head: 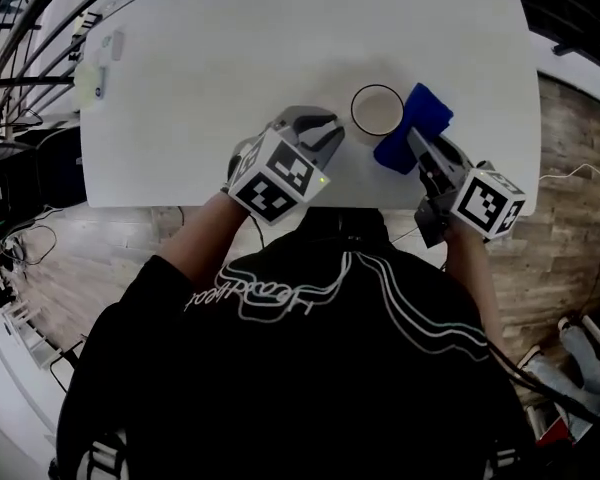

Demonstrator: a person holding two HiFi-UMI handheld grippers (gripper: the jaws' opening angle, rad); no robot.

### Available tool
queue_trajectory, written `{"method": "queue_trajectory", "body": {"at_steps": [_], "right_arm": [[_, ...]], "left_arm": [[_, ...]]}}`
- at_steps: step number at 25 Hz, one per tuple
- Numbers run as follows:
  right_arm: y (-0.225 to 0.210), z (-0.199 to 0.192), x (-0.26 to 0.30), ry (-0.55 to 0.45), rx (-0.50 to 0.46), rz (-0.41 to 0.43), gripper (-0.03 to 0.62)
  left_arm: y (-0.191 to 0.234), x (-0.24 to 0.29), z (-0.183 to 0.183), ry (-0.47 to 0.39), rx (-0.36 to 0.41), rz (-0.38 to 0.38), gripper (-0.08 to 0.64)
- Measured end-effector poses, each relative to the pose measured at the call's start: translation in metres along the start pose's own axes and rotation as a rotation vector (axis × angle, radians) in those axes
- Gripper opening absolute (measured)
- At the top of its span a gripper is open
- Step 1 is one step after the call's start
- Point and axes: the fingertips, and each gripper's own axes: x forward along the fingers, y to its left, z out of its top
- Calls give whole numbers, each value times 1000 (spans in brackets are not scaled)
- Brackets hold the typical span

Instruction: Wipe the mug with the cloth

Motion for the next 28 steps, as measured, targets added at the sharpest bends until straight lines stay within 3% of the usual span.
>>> {"method": "queue_trajectory", "body": {"at_steps": [5, 14, 22, 28], "right_arm": [[-16, -5, 6, 110, -148, -81, 57], [-28, -17, 7, 248, -274, -151, 57], [-22, -6, -21, 218, -257, -97, 57], [-6, 1, -56, 165, -231, 17, 57]], "left_arm": [[-2, 6, 3, 4, -1, 12, 72], [-10, 8, 3, -10, -3, 55, 72], [-11, 8, 2, -28, -67, 92, 72], [-7, 7, 1, -3, -28, 154, 71]]}}
